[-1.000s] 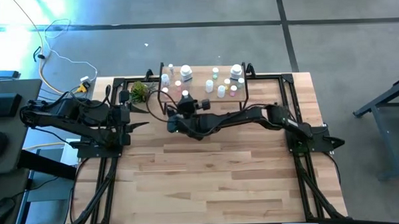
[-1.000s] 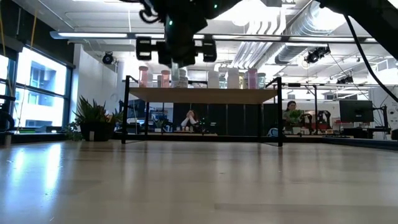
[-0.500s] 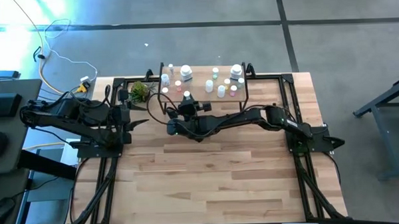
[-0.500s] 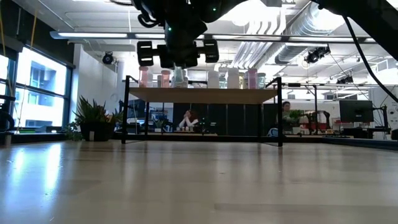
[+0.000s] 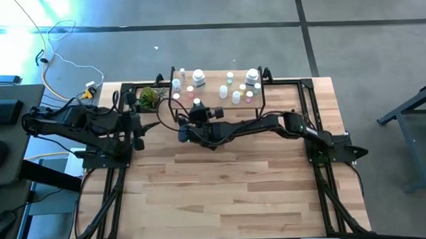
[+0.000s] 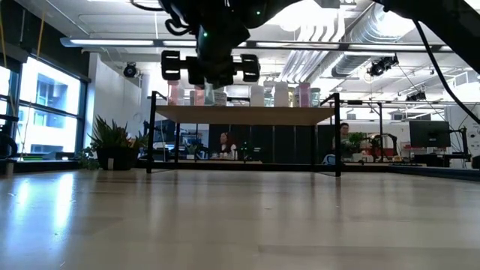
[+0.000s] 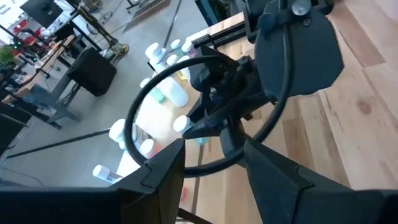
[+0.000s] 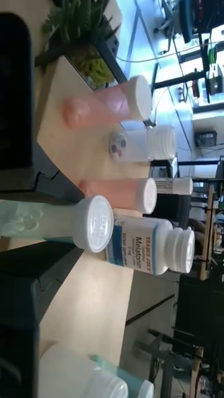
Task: Pick and place medicine bottles onto shelf by color
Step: Put the blue pill bottle on the shelf
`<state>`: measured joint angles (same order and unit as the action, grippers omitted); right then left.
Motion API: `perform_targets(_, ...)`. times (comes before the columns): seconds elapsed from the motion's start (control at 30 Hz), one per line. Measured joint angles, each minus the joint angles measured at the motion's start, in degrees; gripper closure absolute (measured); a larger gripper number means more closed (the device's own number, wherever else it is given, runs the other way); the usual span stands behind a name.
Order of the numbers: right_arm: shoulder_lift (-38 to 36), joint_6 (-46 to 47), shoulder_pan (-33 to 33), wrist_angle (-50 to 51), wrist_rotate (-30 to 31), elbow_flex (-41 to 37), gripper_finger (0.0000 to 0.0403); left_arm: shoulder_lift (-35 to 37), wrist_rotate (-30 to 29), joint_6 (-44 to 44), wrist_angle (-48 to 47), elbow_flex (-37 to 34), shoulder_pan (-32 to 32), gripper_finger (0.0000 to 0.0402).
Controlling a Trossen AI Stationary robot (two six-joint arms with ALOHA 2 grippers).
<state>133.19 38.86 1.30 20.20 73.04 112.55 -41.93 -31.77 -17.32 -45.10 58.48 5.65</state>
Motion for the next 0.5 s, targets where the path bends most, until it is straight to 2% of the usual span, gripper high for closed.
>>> perform_targets(0.5,0.0,-0.3,-2.7,-1.4,-1.0,0.0,0.033,0.3,0.0,-1.3,-2.0,0.0,0.0,0.0245)
